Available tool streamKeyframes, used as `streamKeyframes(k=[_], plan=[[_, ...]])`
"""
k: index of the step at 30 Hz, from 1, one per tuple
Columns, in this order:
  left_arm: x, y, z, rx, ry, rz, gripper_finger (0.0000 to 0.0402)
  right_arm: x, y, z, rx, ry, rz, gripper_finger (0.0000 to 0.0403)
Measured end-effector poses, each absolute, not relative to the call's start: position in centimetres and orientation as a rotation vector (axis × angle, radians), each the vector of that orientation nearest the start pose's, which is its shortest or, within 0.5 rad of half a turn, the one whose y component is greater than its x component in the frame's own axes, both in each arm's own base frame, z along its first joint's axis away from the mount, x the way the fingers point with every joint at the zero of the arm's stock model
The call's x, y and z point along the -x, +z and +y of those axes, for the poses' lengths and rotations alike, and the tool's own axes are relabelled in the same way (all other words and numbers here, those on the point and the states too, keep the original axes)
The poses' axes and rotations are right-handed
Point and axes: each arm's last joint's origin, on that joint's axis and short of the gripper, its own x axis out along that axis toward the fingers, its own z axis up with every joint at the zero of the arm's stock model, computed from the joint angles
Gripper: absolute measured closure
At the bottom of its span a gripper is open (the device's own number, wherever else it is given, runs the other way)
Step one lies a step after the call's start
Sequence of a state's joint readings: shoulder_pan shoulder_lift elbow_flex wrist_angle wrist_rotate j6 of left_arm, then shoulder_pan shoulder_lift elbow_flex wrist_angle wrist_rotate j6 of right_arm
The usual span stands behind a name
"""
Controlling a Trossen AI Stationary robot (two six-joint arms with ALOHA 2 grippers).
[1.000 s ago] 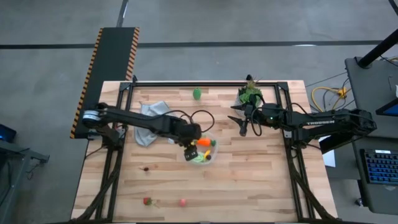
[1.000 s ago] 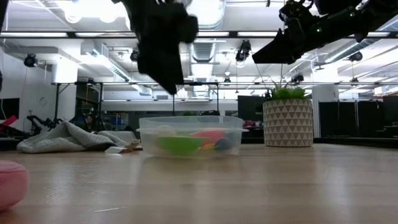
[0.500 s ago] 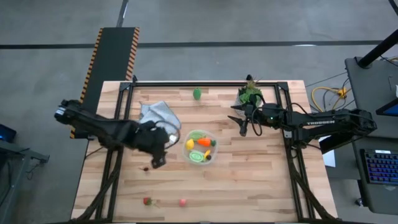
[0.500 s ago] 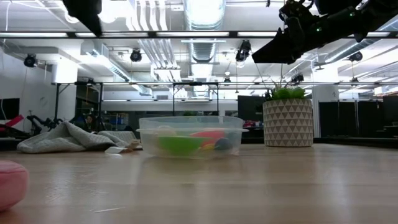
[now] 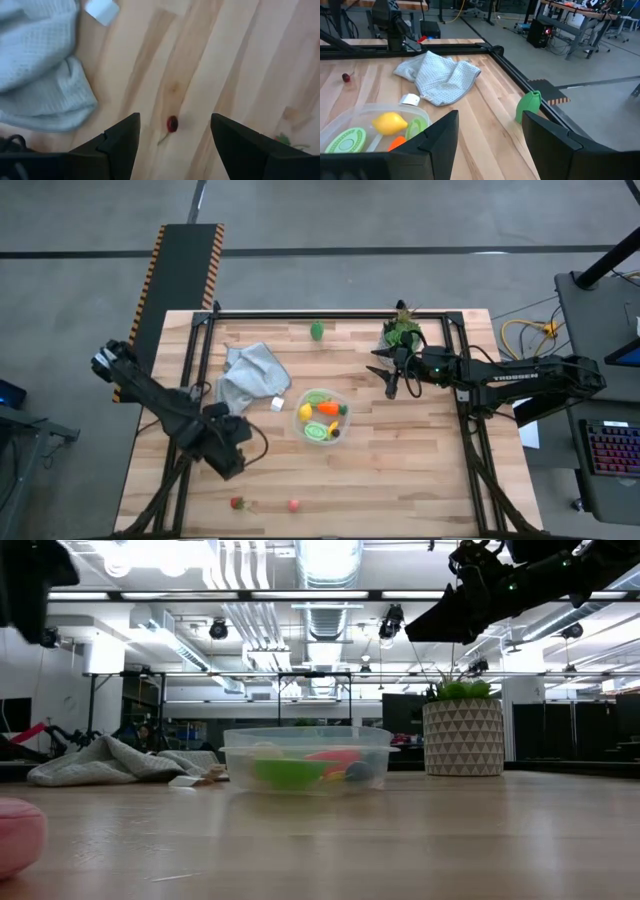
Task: Pick and placing Produce into tupperware
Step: Put the red cherry into the transparent bin
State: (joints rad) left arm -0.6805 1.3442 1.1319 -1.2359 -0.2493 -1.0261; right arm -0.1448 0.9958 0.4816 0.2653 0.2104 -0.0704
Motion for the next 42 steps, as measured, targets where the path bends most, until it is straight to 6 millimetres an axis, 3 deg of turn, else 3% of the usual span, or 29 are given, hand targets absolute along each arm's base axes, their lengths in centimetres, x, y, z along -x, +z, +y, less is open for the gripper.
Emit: streamKeyframes(k=[6,15,21,42], plan=[[-18.4,24.5,-15.2,0.155,0.340,1.330,0.0173,-20.9,23.3,-3.7,0.078,-0.344,0.262,0.0193],[-18.3,20.8,-15.8,0.115,0.348,1.513,0.0173,-20.9,23.2,-3.7,0.079,-0.343,0.265,0.0193],[-18.5,20.0,-16.2,0.181,0.247,1.453,0.0173,-20.9,23.2,-3.7,0.086,-0.343,0.267,0.0193],[-17.0,16.4,-15.0,0.199,0.271,1.485,0.0173,-20.8,22.7,-3.6,0.114,-0.337,0.292,0.0193]])
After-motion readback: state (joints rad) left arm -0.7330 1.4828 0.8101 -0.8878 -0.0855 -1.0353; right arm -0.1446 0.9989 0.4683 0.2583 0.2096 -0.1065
